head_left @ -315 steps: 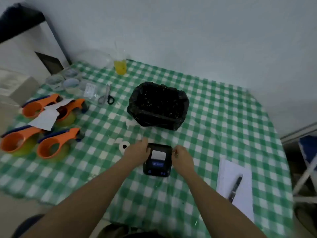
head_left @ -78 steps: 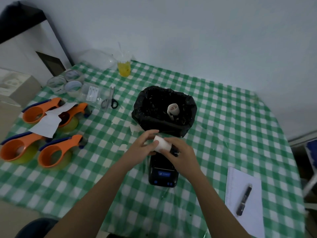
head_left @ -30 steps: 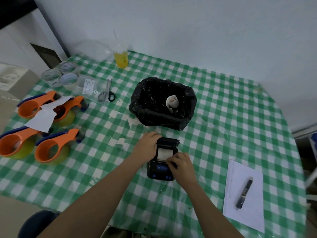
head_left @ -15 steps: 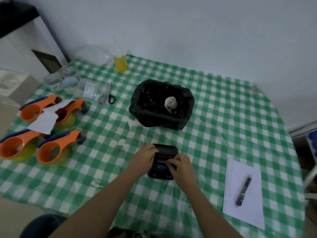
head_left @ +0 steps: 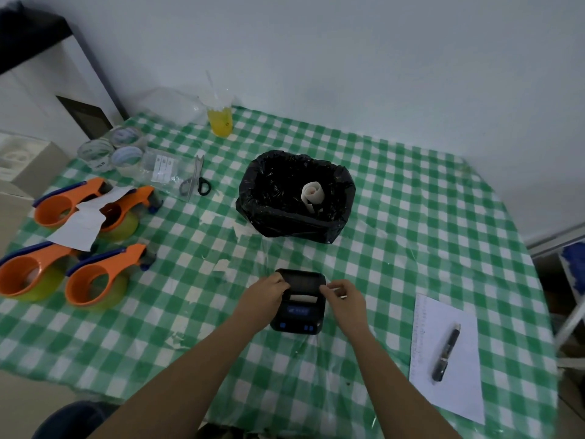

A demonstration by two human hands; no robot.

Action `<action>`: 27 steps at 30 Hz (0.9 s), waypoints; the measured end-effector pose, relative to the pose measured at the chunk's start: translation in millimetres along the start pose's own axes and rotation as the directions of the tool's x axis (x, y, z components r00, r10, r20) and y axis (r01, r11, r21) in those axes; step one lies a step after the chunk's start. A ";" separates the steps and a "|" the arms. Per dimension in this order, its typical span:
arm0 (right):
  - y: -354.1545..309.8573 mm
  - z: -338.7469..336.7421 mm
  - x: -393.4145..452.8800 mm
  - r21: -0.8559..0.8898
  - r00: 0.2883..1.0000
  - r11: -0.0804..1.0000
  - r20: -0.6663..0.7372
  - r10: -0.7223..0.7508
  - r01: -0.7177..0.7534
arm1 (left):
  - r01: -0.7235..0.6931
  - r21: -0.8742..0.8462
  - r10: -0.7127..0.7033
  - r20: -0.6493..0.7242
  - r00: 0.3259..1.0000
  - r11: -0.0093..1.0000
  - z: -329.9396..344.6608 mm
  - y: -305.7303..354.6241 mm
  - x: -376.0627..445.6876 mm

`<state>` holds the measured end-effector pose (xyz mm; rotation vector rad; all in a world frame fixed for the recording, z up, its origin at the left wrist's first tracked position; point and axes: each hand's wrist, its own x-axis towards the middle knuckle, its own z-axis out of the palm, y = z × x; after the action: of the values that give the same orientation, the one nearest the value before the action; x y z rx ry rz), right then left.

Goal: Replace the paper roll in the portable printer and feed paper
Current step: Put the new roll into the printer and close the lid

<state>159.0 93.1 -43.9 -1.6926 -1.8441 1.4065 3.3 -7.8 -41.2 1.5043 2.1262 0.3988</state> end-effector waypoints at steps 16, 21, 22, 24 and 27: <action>-44.4 -7.4 45.1 -0.667 0.925 0.744 0.310 0.220 0.047 | 0.418 -0.215 -0.391 0.159 0.907 0.883 -20.2 -3.6 39.3; -51.7 2.0 45.4 -0.724 0.929 0.688 0.285 0.237 0.046 | 0.457 -0.180 -0.425 0.190 0.885 0.871 -19.9 1.2 36.2; -52.9 0.8 44.1 -0.718 0.928 0.695 0.286 0.238 0.043 | 0.457 -0.180 -0.426 0.185 0.885 0.871 -20.2 2.0 34.9; -53.1 -3.7 40.4 -0.696 0.929 0.715 0.299 0.216 0.058 | 0.447 -0.212 -0.416 0.176 0.892 0.869 -19.9 2.2 31.7; -41.5 -8.0 27.4 -0.614 0.955 0.786 0.271 0.123 0.073 | 0.404 -0.358 -0.378 0.142 0.915 0.842 -13.9 -1.0 22.7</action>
<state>131.8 127.1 -18.7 -1.8509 -2.6982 1.1786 -11.2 13.8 -35.4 0.8264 2.0849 0.5626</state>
